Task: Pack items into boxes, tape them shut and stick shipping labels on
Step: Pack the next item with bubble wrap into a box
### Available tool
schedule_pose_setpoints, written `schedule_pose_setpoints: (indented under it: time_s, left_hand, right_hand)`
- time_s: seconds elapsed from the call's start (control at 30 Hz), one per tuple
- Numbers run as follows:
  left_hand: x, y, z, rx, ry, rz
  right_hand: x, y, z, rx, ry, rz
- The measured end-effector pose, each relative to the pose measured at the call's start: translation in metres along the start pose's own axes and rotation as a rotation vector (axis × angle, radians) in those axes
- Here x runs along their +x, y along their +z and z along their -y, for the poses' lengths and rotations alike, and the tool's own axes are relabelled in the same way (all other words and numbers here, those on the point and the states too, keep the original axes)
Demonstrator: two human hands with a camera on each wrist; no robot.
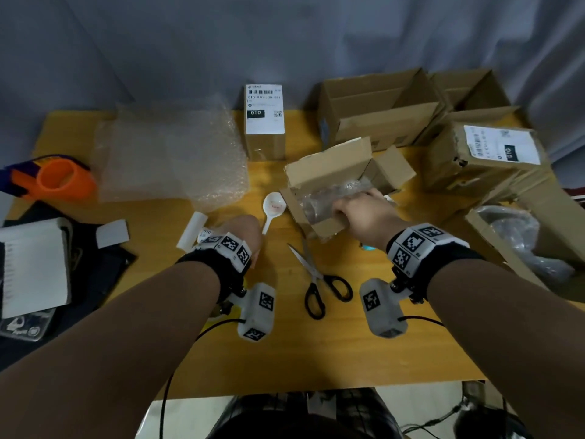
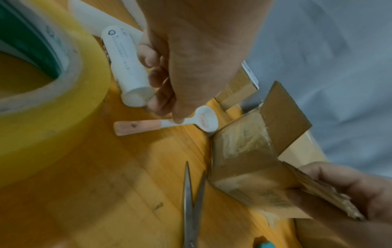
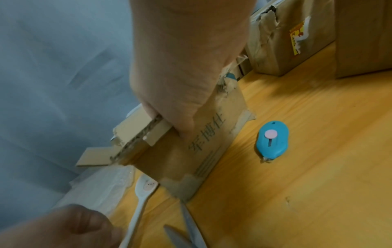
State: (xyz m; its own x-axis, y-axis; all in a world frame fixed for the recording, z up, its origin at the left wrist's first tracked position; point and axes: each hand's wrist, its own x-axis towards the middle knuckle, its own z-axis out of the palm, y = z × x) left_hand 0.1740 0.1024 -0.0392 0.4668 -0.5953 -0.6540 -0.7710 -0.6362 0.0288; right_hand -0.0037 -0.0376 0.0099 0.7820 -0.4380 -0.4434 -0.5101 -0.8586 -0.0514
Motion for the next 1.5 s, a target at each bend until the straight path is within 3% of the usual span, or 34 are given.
schedule_pose_setpoints:
  time_s: [0.1, 0.17, 0.27, 0.4, 0.57, 0.7, 0.77, 0.93, 1.07, 1.23, 1.5]
  left_hand:
    - [-0.005, -0.010, -0.004, -0.115, 0.075, -0.224]
    - [-0.013, -0.025, -0.014, -0.400, 0.155, -0.331]
    - [-0.026, -0.048, -0.038, -0.905, 0.202, -0.241]
    - [-0.029, -0.060, -0.077, -1.119, 0.294, -0.023]
    - [-0.023, -0.049, -0.127, -1.078, 0.341, -0.024]
    - [-0.015, -0.047, -0.142, -0.766, 0.263, -0.270]
    - [-0.016, -0.049, -0.144, -0.580, 0.241, -0.321]
    - [-0.021, -0.059, -0.156, -0.426, 0.333, -0.048]
    - [-0.018, -0.083, -0.167, -0.208, 0.295, -0.166]
    - [0.003, -0.130, -0.172, -0.316, 0.274, -0.354]
    - [0.055, -0.153, -0.176, -0.126, 0.220, -0.252]
  right_hand:
    - [0.000, -0.003, -0.001, -0.088, -0.010, -0.086]
    - [-0.002, -0.004, -0.004, -0.135, -0.046, -0.131]
    - [-0.009, -0.008, -0.012, -0.164, -0.043, -0.196]
    - [-0.026, -0.009, -0.031, -0.144, 0.014, -0.251]
    - [-0.043, 0.009, -0.060, -0.004, 0.094, -0.175]
    - [-0.048, 0.021, -0.066, 0.085, 0.066, -0.049]
    - [-0.055, 0.014, -0.068, 0.165, 0.057, -0.008]
    - [-0.066, -0.024, -0.085, 0.229, 0.025, -0.207]
    - [-0.056, -0.057, -0.116, 0.324, 0.092, -0.373]
    - [-0.038, -0.079, -0.158, 0.393, 0.175, -0.387]
    - [-0.009, -0.072, -0.192, 0.447, 0.128, -0.386]
